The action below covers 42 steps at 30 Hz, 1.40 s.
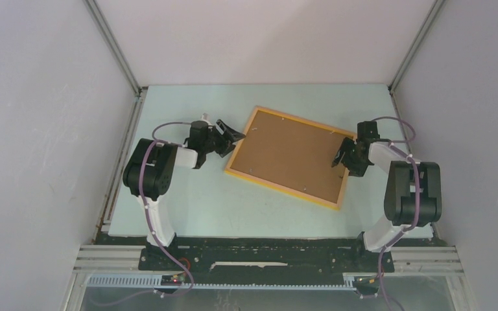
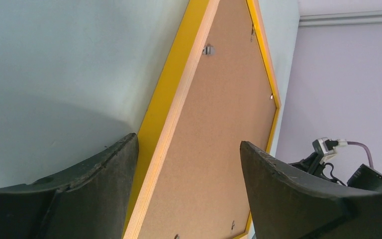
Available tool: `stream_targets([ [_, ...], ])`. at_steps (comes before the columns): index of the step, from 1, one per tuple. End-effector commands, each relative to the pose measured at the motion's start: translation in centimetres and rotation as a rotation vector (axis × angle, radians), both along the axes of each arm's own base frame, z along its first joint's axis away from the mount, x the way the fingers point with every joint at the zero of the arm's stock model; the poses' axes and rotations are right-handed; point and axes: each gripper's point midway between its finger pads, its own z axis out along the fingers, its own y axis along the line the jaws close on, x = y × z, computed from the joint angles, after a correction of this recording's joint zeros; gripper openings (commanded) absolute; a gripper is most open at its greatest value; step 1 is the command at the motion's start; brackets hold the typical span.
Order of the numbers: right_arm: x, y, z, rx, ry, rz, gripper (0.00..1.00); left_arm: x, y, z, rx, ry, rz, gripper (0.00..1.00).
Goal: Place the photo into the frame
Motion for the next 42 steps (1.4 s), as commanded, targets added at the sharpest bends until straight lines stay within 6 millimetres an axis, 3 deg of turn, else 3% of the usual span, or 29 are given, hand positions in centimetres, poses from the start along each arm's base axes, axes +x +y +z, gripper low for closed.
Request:
stream_targets([
  [1, 3.5, 2.5, 1.5, 0.040, -0.087, 0.041, 0.75, -2.2, -1.2, 2.0, -0.064, -0.012, -0.054, 0.79],
  [6, 6.0, 4.7, 1.5, 0.062, -0.101, 0.096, 0.75, -5.6, -2.7, 2.2, -0.071, 0.010, -0.093, 0.79],
  [11, 9.8, 6.0, 0.9, 0.026, -0.109, 0.164, 0.75, -11.2, -4.2, 0.7, -0.036, 0.054, -0.128, 0.79],
  [16, 13.8, 8.8, 0.8, 0.036, -0.124, 0.272, 0.76, -16.9, -6.2, -0.1, 0.010, 0.066, -0.205, 0.79],
  [18, 16.2, 10.1, 2.5, 0.039, -0.169, 0.310, 0.78, -18.7, -7.3, 0.2, 0.024, 0.063, -0.241, 0.79],
  [22, 19.1, 11.8, 5.1, 0.038, -0.190, 0.350, 0.79, -22.2, -9.6, 1.0, 0.088, 0.024, -0.319, 0.81],
  [27, 19.1, 9.3, 10.6, -0.078, -0.247, 0.313, 0.85, -24.3, -9.0, 2.0, 0.190, -0.038, -0.368, 0.85],
  [30, 17.3, 7.9, 13.5, -0.081, -0.274, 0.283, 0.89, -23.7, -7.1, 3.2, 0.284, -0.094, -0.329, 0.88],
  [35, 10.8, 7.4, 13.8, 0.039, -0.297, 0.258, 0.89, -20.4, -4.3, 8.7, 0.436, -0.259, -0.226, 0.96],
  [39, 5.4, 7.1, 11.3, 0.156, -0.274, 0.234, 0.89, -15.1, -1.9, 13.8, 0.448, -0.347, -0.071, 1.00],
  [42, 2.2, 6.1, 9.6, 0.142, -0.242, 0.202, 0.90, -10.2, -0.6, 16.3, 0.419, -0.365, 0.018, 1.00],
])
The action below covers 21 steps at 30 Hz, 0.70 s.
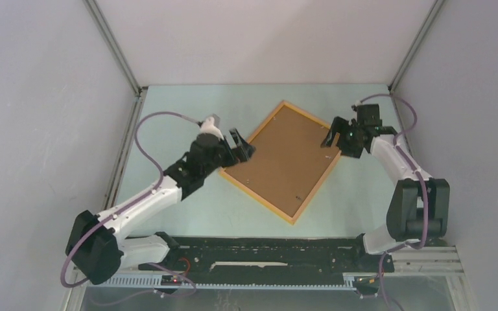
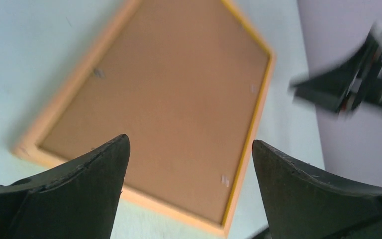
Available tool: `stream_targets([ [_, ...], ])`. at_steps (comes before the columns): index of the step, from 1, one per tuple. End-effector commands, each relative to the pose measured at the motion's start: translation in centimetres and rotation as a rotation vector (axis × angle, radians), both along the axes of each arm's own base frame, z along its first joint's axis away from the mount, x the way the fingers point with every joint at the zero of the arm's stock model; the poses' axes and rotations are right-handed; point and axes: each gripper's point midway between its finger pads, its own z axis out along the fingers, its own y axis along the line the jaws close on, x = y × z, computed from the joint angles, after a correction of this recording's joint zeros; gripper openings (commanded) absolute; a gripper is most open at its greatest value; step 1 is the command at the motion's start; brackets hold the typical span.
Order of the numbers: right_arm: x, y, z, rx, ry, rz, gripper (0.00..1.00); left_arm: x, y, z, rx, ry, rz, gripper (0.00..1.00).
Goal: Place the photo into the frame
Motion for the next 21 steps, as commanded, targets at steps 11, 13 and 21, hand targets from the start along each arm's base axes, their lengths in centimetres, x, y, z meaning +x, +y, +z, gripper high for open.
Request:
stream_targets([
  [11, -5.7, -2.1, -3.8, 0.256, 0.065, -0.184, 0.88, 20.7, 1.4, -0.5, 0.098, 0.000, 0.069, 0.94],
  [13, -5.4, -1.9, -4.3, 0.277, 0.076, -0.188, 0.88, 20.8, 0.0, -2.7, 0.070, 0.045, -0.001, 0.92],
  [21, -4.0, -2.1, -7.2, 0.298, 0.136, -0.240, 0.87, 19.9, -2.1, -7.5, -0.063, 0.173, -0.028, 0.92],
])
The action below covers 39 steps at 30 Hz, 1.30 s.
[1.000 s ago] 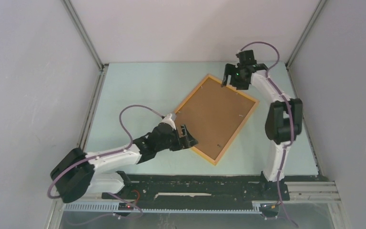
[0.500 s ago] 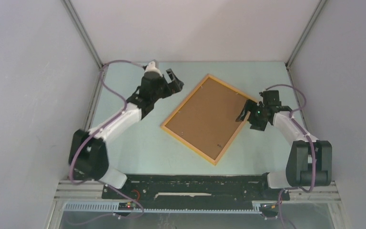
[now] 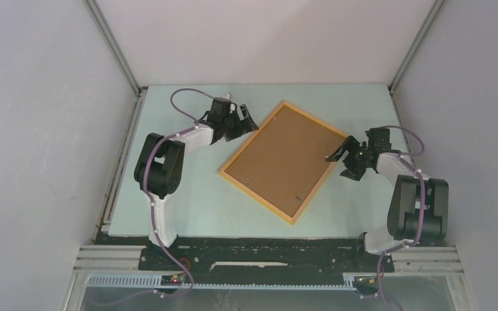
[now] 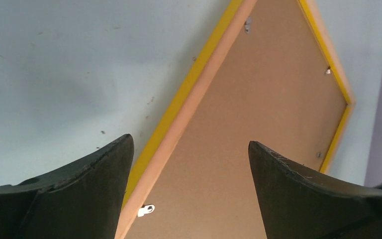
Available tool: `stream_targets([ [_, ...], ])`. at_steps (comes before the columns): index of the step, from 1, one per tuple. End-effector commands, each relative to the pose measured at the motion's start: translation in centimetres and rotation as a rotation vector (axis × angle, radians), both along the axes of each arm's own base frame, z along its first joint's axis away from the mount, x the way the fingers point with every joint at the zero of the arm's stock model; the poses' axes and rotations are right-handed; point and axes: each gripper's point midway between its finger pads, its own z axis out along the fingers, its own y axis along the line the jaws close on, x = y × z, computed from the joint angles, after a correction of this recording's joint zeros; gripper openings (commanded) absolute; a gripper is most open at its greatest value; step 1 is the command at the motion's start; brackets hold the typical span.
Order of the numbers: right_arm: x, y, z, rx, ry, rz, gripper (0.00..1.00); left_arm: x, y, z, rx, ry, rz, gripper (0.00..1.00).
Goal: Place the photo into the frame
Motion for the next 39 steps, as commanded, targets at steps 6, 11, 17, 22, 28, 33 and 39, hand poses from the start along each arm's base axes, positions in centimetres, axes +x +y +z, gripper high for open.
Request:
stream_targets([
  [6, 2.2, 1.2, -1.6, 0.049, 0.007, -0.046, 0.86, 0.8, -3.6, -0.3, -0.250, 0.028, 0.013, 0.85],
  [11, 3.1, 1.5, -1.8, 0.021, 0.021, -0.051, 0.85, -0.6, -4.7, -1.5, -0.365, 0.065, 0.016, 0.81],
  [17, 4.0, 1.7, -1.8, -0.014, 0.030, -0.041, 0.85, -3.2, -3.9, -1.5, -0.381, 0.042, 0.011, 0.79],
  [22, 4.8, 1.6, -1.6, -0.025, 0.027, -0.046, 0.85, -6.5, -4.5, -1.9, -0.433, 0.054, -0.029, 0.78],
  [28, 6.4, 0.1, -1.3, -0.108, 0.044, -0.092, 0.82, -8.3, -2.6, -1.6, -0.362, -0.013, 0.040, 0.67],
  [33, 7.0, 0.0, -1.4, -0.146, 0.068, -0.123, 0.76, -9.3, -2.9, -2.6, -0.383, 0.014, 0.059, 0.64],
  [39, 8.0, -0.6, -1.7, -0.223, 0.093, -0.132, 0.77, -9.0, -3.1, -3.3, -0.416, 0.034, 0.072, 0.61],
])
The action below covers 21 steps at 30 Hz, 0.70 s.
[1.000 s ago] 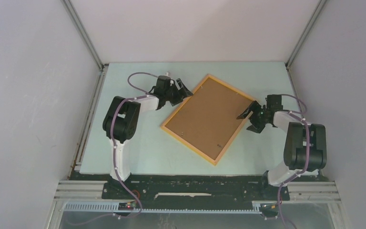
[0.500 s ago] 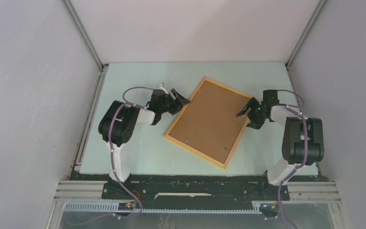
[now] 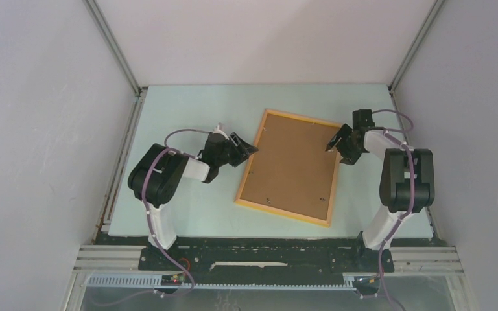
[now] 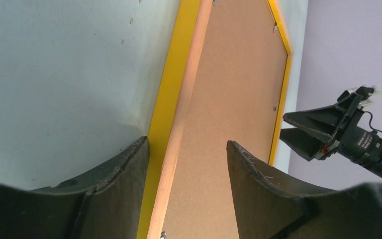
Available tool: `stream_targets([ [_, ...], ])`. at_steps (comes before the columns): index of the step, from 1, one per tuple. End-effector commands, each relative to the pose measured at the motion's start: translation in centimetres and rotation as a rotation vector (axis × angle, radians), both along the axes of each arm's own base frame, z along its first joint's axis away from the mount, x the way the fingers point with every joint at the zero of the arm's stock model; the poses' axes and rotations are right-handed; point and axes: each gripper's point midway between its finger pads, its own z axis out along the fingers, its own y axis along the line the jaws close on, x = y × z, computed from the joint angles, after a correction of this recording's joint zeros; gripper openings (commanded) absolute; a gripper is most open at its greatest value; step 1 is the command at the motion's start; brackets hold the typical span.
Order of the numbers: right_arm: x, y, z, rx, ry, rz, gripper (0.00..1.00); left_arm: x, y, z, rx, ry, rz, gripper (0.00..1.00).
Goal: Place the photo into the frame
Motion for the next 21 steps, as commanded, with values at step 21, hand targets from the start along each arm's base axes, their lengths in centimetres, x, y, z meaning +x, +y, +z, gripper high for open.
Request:
stream_targets([
  [21, 3.1, -0.6, -1.4, -0.233, 0.084, -0.035, 0.68, -0.6, -0.8, 0.7, -0.048, -0.005, -0.018, 0.59],
])
